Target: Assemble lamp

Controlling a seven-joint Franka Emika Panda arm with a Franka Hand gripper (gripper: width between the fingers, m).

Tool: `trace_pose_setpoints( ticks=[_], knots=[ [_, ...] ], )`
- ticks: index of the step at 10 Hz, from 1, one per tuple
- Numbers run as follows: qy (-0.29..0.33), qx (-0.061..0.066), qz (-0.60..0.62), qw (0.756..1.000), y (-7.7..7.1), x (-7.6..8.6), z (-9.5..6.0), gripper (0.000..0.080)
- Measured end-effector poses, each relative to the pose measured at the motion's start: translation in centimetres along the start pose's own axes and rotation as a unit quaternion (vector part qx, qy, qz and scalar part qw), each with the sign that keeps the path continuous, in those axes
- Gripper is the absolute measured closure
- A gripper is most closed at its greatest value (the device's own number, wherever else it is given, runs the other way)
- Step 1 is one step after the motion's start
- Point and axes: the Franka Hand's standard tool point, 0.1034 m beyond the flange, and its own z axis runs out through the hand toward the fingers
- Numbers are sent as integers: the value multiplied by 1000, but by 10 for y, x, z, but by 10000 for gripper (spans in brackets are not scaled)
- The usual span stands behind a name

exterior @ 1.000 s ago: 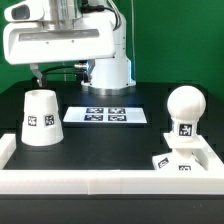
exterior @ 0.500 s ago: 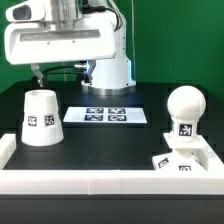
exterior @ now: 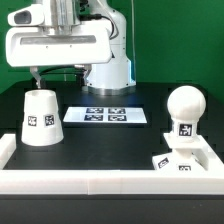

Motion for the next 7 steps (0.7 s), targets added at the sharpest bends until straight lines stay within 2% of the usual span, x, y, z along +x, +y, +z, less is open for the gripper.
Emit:
trace_pose_setpoints(
  ticks=[2, 6, 7],
  knots=[
    [-5, 0, 0, 1000, 0, -2, 5, 101],
    [-15, -6, -6, 1000, 4, -8, 27, 101],
    [-17, -6, -7, 1000, 4, -8, 28, 101]
  ],
)
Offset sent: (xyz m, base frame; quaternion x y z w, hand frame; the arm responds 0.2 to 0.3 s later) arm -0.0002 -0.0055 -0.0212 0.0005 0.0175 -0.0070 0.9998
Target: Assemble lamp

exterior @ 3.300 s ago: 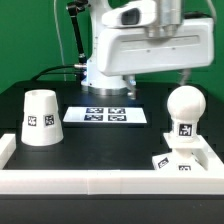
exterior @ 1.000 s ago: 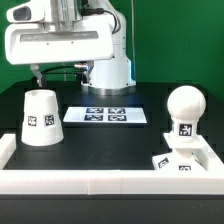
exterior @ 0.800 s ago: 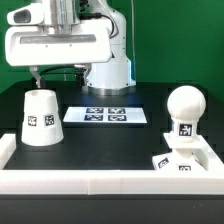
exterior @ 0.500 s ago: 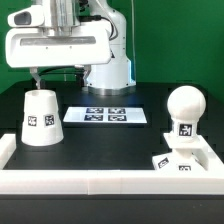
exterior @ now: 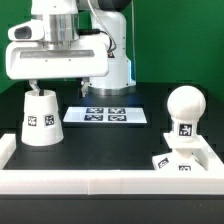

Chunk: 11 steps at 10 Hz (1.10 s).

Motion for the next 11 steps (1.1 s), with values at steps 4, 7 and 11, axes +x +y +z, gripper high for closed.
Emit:
trace_pose_setpoints(
  ticks=[4, 7, 11],
  knots=[
    [-2, 1, 0, 1000, -2, 1, 0, 513],
    [0, 1, 0, 1000, -2, 2, -1, 725],
    [0, 1, 0, 1000, -2, 2, -1, 755]
  ],
)
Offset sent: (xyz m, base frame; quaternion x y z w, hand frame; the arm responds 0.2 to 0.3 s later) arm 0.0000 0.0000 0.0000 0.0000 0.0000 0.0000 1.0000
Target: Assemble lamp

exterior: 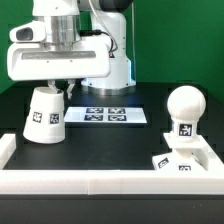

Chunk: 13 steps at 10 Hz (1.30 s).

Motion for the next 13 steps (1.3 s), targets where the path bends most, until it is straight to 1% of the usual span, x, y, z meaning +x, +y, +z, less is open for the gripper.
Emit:
trace_pose_setpoints(
  ticks=[1, 2, 3, 4, 6, 7, 8, 9, 10, 11, 13],
  knots=[
    [0, 1, 2, 1000, -3, 1, -2, 755],
    [1, 4, 2, 1000, -14, 6, -8, 755],
    [0, 10, 6, 1000, -28, 11, -17, 755],
    [-7, 21, 17, 1000, -43, 16, -28, 755],
    [-11, 40, 32, 999, -72, 34, -54, 754],
    [-14, 47, 46, 998, -85, 46, -68, 754],
    [-11, 55, 50, 997, -98, 61, -86, 754],
    [-6, 58, 55, 997, -103, 76, -98, 754],
    [-5, 63, 71, 995, -106, 87, -107, 754],
    [-7, 63, 81, 995, -108, 96, -112, 754],
    [-10, 63, 77, 995, -107, 91, -106, 754]
  ],
)
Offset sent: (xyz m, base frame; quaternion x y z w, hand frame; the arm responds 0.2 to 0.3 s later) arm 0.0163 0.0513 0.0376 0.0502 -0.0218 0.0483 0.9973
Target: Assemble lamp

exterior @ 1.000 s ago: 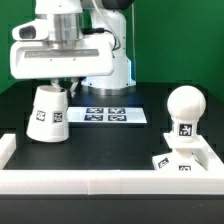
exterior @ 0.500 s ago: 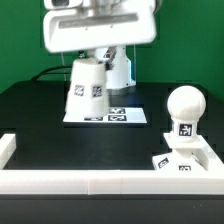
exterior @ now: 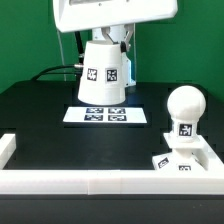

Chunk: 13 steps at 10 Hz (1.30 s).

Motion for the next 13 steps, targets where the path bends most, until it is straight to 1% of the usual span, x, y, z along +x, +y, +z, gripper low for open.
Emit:
trace_pose_setpoints(
  ticks=[1, 2, 3, 4, 5, 6, 8, 9, 10, 11, 12, 13],
  knots=[
    [0, 0, 0, 1000, 0, 0, 0, 754],
    [-2, 2, -2, 1000, -3, 1, -2, 754],
    [-4, 7, -2, 1000, -15, 8, -10, 754],
    [-4, 12, 2, 1000, -28, 18, -21, 754],
    [0, 14, 18, 1000, -40, 27, -26, 754],
    [1, 17, 24, 1000, -55, 35, -34, 754],
    [9, 21, 42, 999, -84, 52, -44, 754],
    [12, 21, 53, 998, -97, 59, -46, 754],
    [13, 22, 63, 998, -113, 68, -48, 754],
    [17, 20, 63, 998, -128, 78, -46, 754],
    [17, 20, 64, 998, -136, 84, -42, 754],
    [15, 19, 67, 997, -142, 86, -37, 754]
  ],
)
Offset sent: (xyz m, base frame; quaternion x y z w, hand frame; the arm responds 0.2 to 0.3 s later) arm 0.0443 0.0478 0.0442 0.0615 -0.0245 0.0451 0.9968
